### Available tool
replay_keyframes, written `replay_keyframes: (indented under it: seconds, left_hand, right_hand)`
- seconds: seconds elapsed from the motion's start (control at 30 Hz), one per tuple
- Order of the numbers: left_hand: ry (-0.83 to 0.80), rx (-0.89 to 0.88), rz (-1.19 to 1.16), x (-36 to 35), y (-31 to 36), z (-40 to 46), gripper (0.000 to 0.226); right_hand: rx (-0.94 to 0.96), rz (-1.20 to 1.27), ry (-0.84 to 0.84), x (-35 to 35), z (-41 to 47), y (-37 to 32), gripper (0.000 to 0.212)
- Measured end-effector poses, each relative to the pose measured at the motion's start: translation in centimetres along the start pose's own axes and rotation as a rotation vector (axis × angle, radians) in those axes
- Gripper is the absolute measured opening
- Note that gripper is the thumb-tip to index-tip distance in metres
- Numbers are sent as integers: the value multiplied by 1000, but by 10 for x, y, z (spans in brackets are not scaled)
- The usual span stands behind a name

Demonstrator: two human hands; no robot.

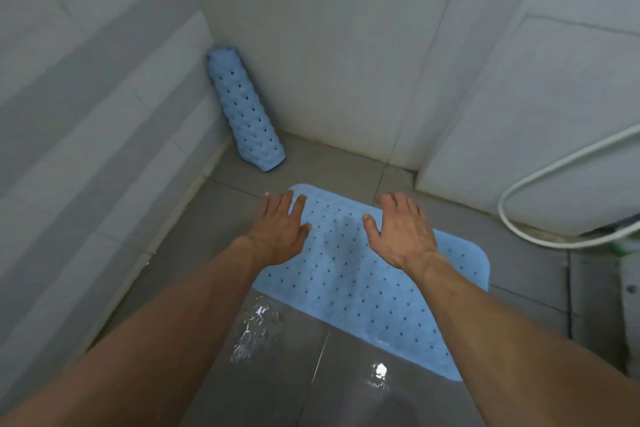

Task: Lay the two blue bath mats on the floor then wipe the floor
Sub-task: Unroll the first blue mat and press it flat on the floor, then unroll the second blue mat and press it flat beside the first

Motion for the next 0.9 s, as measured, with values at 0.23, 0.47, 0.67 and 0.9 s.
replay_keyframes:
  seconds: [0.23,0.47,0.67,0.9]
  left_hand:
    - [17,81,-69,129,35,-37,59]
    - [45,190,-124,171,3,-36,61]
    - [34,227,-59,169,-86,-15,66]
    - [84,175,-169,173,-199,72,66]
  right_hand:
    - [26,75,-18,142,-7,2,61]
    - [117,65,-34,192,37,-10,52]
    - [171,81,-45,170,107,-58,49]
    - [240,-1,-122,117,207,-144,54]
Point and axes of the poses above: each hand's wrist, its own z-axis towards the middle knuckle, its own x-axis out of the back of the hand, y = z × x, the point moved 10 cm from there along z, towards the middle knuckle, and after that the axes turned 12 degrees about -z, right-handed, at the moved point
